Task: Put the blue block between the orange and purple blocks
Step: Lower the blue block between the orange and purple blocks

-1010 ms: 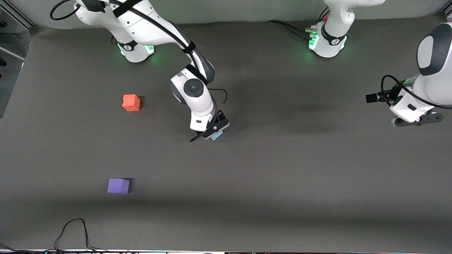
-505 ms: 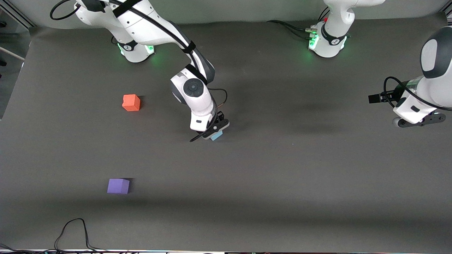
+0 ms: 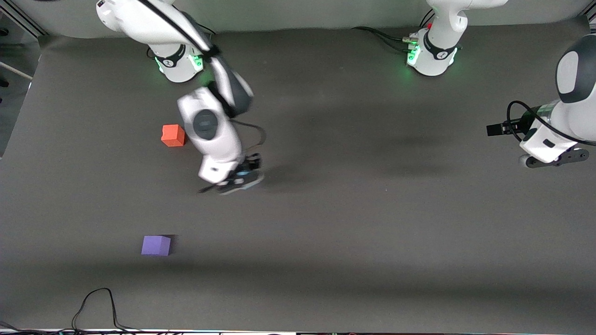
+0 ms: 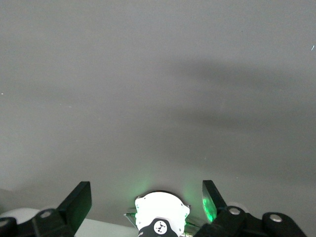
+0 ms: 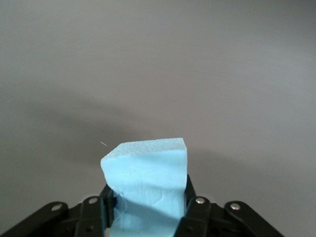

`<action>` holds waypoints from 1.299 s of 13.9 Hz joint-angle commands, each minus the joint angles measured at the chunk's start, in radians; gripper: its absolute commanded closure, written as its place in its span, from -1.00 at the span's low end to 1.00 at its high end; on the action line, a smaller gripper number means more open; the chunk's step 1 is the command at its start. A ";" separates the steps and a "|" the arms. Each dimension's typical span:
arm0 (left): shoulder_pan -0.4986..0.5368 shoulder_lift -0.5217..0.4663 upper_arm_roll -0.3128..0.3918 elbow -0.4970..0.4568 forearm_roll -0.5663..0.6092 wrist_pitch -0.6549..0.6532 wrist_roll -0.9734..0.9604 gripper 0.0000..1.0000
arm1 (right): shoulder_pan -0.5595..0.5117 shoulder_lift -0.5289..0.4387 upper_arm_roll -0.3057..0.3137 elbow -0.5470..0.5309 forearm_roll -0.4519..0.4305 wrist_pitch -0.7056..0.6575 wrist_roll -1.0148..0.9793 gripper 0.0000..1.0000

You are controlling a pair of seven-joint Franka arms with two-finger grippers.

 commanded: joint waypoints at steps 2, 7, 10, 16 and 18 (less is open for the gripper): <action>-0.004 -0.100 -0.004 0.013 -0.004 -0.020 -0.001 -1.00 | -0.175 -0.149 -0.117 -0.067 0.067 -0.171 -0.184 0.71; -0.017 -0.229 -0.011 -0.021 -0.008 0.070 -0.004 -1.00 | -0.169 -0.109 -0.338 -0.194 0.136 -0.077 -0.326 0.70; -0.017 -0.213 -0.009 0.004 -0.057 0.131 0.002 -1.00 | -0.167 -0.005 -0.334 -0.196 0.159 0.032 -0.315 0.71; -0.014 -0.174 -0.012 0.064 -0.051 0.110 0.006 -1.00 | -0.114 0.126 -0.326 -0.206 0.271 0.199 -0.325 0.71; -0.005 -0.138 -0.012 0.107 -0.051 0.107 0.006 -1.00 | -0.098 0.138 -0.326 -0.205 0.276 0.213 -0.325 0.70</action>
